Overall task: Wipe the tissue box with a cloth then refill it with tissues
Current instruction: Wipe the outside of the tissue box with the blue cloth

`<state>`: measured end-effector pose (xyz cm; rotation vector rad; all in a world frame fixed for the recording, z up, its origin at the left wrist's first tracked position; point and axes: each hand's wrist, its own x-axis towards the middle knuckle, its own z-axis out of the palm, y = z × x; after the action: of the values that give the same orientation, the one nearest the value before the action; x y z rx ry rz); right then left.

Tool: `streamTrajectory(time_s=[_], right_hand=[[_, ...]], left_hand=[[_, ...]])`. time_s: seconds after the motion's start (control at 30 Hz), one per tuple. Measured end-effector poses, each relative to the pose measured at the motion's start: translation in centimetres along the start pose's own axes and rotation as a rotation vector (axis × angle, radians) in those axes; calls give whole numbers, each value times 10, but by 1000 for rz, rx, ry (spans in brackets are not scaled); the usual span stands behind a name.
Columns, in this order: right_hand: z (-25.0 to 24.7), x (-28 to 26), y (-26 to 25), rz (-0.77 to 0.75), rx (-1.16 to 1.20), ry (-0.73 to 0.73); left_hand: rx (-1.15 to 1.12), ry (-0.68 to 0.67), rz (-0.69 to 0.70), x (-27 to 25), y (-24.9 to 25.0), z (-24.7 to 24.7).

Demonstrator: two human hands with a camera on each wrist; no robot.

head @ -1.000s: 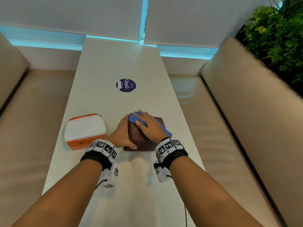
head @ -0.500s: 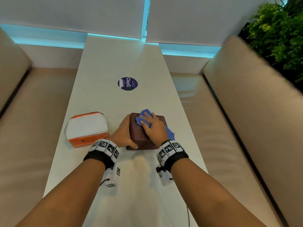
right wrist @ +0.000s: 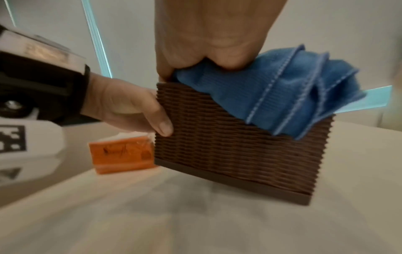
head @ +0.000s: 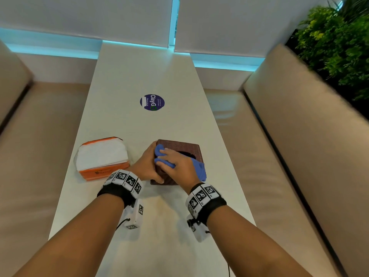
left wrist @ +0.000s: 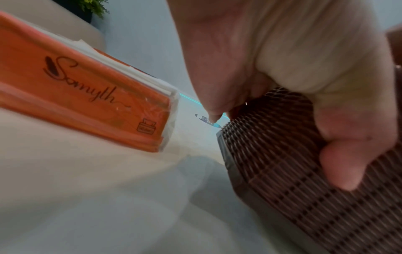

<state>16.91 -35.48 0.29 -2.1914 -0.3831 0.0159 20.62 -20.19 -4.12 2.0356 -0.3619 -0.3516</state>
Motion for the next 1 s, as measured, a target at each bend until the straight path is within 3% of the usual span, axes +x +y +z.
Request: streamTrajectory(time_s=[0.07, 0.2, 0.3, 0.37, 0.43, 0.5, 0.63, 0.7, 0.87, 1.0], right_hand=[[-5, 3, 3, 73, 4, -22], [-21, 18, 10, 317, -41, 103], [-35, 34, -8, 331, 107, 214], [-34, 43, -11, 351, 21, 12], [-27, 43, -2, 374, -260, -261], [-18, 37, 3, 326, -376, -258], [0, 23, -2, 142, -326, -210], [5, 22, -2, 129, -344, -198], [-17, 35, 22, 428, -349, -69], [-43, 28, 46, 657, -121, 50]], left_hand=[[-1, 30, 5, -2, -1, 1], [-10, 59, 17, -3, -5, 2], [-27, 58, 26, -2, -6, 2], [-27, 65, 32, -2, -5, 1], [-20, 65, 31, -2, -3, 1], [-4, 67, 25, -1, -1, 1], [23, 18, -27, 2, -4, 1], [15, 10, -40, 1, -2, 2], [-21, 83, 1, 0, 4, 0], [13, 53, 2, 1, 7, -3]])
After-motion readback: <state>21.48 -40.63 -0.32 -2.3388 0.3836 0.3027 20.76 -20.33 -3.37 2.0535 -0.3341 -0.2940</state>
